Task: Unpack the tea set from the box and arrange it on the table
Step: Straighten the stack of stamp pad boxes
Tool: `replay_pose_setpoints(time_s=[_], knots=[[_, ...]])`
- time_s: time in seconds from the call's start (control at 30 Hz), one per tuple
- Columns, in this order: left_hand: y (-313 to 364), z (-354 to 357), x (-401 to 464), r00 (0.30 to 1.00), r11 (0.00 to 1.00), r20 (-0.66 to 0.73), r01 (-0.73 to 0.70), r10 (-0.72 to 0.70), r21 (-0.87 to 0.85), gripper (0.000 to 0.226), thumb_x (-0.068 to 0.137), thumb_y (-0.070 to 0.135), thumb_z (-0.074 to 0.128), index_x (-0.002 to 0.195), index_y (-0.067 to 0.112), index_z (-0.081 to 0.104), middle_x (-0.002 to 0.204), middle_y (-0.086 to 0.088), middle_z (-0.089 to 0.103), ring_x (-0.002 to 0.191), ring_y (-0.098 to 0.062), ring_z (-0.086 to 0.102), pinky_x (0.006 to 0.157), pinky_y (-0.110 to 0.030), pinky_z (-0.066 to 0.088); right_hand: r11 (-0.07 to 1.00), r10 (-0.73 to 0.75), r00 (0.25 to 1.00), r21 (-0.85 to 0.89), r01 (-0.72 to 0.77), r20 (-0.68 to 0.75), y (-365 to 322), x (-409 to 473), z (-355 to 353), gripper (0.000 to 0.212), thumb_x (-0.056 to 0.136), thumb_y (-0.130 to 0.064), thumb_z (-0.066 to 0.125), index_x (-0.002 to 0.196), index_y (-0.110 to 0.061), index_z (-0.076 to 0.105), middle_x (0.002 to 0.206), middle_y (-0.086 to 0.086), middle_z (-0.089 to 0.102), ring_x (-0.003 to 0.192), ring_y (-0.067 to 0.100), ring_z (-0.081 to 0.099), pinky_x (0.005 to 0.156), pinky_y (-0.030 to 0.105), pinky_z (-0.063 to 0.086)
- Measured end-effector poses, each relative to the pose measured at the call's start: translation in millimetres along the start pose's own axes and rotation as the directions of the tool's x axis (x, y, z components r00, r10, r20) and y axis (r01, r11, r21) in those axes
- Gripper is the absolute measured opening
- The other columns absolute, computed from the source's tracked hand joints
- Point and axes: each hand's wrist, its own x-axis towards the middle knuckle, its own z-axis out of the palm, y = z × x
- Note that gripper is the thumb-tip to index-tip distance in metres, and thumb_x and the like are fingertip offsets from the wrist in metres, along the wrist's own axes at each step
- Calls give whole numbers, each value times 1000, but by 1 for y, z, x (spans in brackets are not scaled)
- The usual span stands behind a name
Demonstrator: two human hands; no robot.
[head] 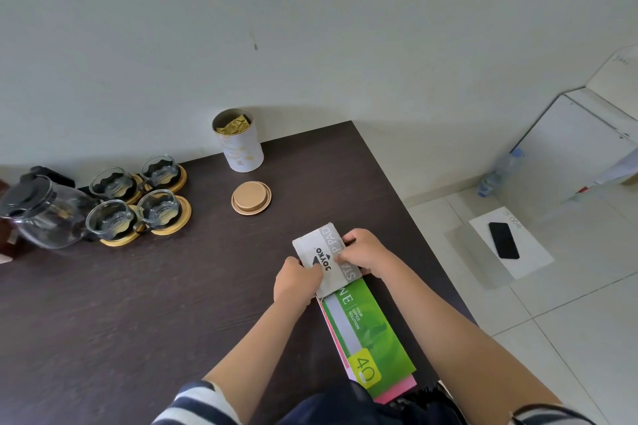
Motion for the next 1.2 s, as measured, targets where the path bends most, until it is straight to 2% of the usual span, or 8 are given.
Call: replay_pose_setpoints(time_s=[0.1,0.23,0.37,0.5,0.63,0.77,0.87,1.2], knots=[[-1,0,4,1000,1000,-3,-14,14,-17,23,78,34,53,91,16,50,86,-2,68,72,-19,68,69,-35,59,998,-13,999,-55,10,-49,0,6,5,6,81,-12,69,85,-15,66,88,3,71,83,18,69,73,36,58],[-1,1,10,1000,996,-17,-3,2,-86,17,80,29,55,86,14,50,85,-2,65,72,-18,62,62,-32,53,998,41,996,-38,-44,-82,-3,15,7,21,72,-13,75,90,-5,70,85,7,73,77,20,71,76,41,59],[3,-1,15,1000,978,-31,-3,-4,-209,11,81,17,54,74,12,48,71,0,58,58,-14,49,49,-25,35,997,68,995,27,-66,-70,-13,20,4,24,73,-8,76,95,-3,68,89,8,72,76,18,69,57,27,51],[6,-6,19,999,953,-18,24,-31,-303,12,79,7,52,70,5,60,63,-2,59,51,-14,44,42,-21,30,1000,27,997,11,-27,-77,-21,30,7,12,75,-6,71,85,-8,68,93,10,72,82,21,70,78,38,58],[11,-9,27,997,908,11,73,-75,-412,22,77,0,48,59,9,56,53,0,45,49,-15,29,47,-23,23,998,-25,996,49,29,-82,-30,34,2,23,77,-5,72,87,-15,54,96,6,66,90,21,67,84,39,56],[26,-13,37,998,863,0,60,-70,-502,15,82,3,53,87,13,63,73,-1,60,61,-14,51,52,-27,42,991,-44,987,118,63,-154,-34,44,-5,29,77,-6,74,98,-13,55,96,5,65,89,21,66,80,37,56],[36,-14,51,999,835,15,51,-51,-549,20,79,6,57,97,13,59,90,-5,66,79,-20,63,77,-42,57,977,-62,979,187,99,-197,-38,51,-12,30,77,-5,74,99,-13,56,95,4,65,84,18,66,72,32,55],[60,-14,80,997,838,78,25,20,-546,24,82,-4,54,77,16,65,89,-11,71,91,-30,68,86,-48,55,987,-38,975,147,71,-217,-41,81,-20,11,82,-12,73,91,-15,67,92,4,72,78,15,69,70,31,57]])
